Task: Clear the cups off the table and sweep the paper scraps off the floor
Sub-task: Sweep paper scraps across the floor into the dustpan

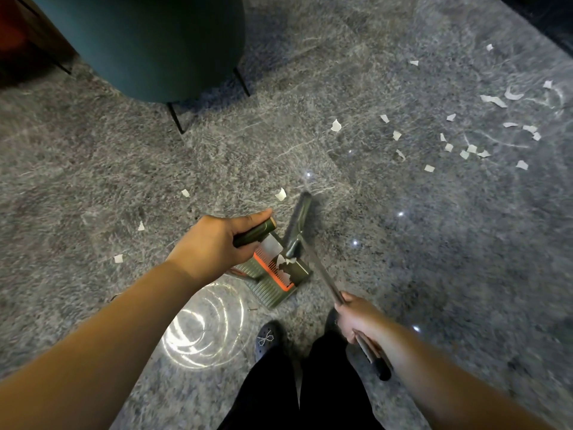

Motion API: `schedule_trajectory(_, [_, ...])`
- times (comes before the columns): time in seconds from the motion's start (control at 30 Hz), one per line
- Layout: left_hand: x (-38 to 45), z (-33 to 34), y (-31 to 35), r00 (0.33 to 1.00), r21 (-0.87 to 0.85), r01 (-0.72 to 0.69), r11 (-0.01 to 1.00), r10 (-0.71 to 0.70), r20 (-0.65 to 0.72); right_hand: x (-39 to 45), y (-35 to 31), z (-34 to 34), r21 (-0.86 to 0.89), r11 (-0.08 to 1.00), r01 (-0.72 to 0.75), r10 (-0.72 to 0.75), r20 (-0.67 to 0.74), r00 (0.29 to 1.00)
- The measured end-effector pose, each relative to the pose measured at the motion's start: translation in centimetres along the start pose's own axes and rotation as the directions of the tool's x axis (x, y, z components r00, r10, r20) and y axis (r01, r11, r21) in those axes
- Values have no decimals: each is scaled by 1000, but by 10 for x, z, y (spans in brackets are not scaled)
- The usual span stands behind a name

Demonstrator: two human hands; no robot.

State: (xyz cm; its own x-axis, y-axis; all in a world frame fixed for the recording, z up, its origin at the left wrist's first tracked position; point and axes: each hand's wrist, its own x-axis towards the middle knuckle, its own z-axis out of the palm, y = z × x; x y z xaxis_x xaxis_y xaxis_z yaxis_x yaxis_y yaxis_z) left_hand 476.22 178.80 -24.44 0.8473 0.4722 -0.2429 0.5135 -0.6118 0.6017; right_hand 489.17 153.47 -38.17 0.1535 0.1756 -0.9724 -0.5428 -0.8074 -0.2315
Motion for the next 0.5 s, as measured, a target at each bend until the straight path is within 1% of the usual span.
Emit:
schedule_trajectory(0.1, [0, -3, 4, 999, 2, 34, 999, -34, 14, -17, 11, -5, -27, 999, 47, -47, 8, 999])
schedule_trajectory(0.27, [-3, -4, 5, 999, 7, 46, 999, -46, 11, -29, 17, -14, 23, 990, 136, -136, -24, 990])
schedule_trajectory(0.33, [-4, -3, 5, 999, -4, 48, 999, -48, 11, -18, 10, -17, 38, 990, 137, -134, -61, 989])
schedule_trajectory(0.43, [-6, 1, 5, 999, -16, 31, 999, -31, 8, 8, -6, -18, 48, 995, 89, -82, -126, 989])
schedule_trajectory(0.5, [-5, 3, 5, 999, -37, 34, 999, -34, 5, 21, -6, -21, 27, 996, 80, -76, -126, 989])
